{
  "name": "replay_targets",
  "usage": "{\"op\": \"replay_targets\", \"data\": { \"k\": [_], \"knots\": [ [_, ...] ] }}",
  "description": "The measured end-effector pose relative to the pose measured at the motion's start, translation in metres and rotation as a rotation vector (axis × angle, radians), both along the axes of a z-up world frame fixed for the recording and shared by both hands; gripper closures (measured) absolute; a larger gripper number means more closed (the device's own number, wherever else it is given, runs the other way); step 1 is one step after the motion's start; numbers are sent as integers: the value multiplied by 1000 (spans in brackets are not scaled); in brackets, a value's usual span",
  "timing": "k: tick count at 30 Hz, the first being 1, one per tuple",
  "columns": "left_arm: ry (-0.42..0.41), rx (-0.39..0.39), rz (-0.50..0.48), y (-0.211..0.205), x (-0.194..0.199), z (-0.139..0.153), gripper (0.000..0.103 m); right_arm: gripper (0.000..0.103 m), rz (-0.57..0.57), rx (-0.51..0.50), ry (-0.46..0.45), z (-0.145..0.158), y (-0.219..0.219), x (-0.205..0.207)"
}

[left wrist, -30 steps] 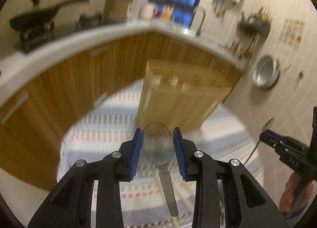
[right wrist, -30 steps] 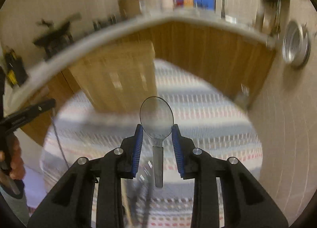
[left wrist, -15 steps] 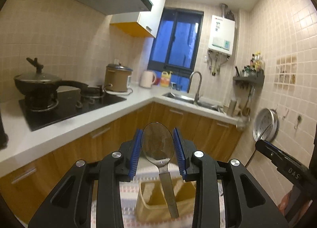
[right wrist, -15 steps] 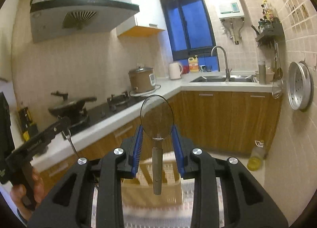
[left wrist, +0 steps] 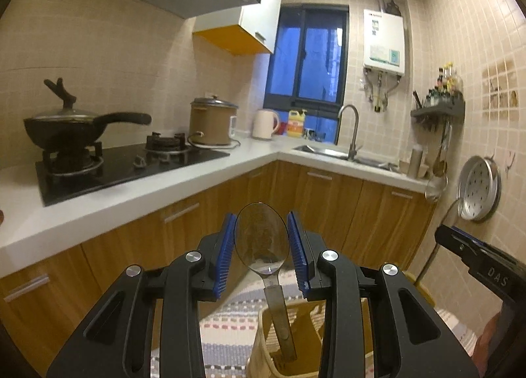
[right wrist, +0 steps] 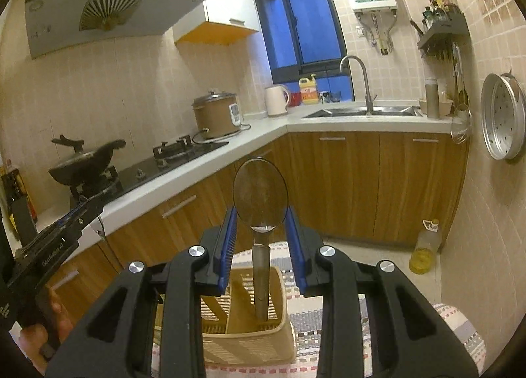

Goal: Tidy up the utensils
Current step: 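Lift both clear spoons into the beige slotted holder and open both tools, then grasp a wooden chopstick with the left tool while the right tool grasps a clear spoon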

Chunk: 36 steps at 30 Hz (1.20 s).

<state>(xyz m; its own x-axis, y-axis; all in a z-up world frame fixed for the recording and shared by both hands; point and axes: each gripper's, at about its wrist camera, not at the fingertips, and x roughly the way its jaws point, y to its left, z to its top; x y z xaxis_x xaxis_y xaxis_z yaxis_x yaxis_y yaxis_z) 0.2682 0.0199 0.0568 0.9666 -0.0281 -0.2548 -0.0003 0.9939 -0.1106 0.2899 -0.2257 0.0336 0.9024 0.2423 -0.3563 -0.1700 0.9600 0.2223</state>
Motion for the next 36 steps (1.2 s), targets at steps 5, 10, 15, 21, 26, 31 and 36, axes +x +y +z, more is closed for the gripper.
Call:
{"op": "replay_targets", "data": {
  "k": [5,10,15,21,26,31,36],
  "knots": [
    [26,11,-25,1,-4,-11,71,75,-3,-9,18,-9,3,-5],
    [58,0,-30,9,-15,-11,59,43,-2,13,38,-8,-4,-21],
    [85,-26,-33,20,-43,-6,59,43,-9,6,67,-2,-10,-50],
    [146,-60,-76,22,-78,-2,59,43,-1,0,121,1,-21,-83],
    [196,-47,-105,17,-101,-1,59,43,-3,-45,197,-1,-25,-106],
    [298,-18,-151,8,-115,-10,59,44,36,-76,338,-12,-27,-114],
    [462,-77,-211,12,-109,-44,59,49,66,-98,487,-37,-31,-116]
  ]
}}
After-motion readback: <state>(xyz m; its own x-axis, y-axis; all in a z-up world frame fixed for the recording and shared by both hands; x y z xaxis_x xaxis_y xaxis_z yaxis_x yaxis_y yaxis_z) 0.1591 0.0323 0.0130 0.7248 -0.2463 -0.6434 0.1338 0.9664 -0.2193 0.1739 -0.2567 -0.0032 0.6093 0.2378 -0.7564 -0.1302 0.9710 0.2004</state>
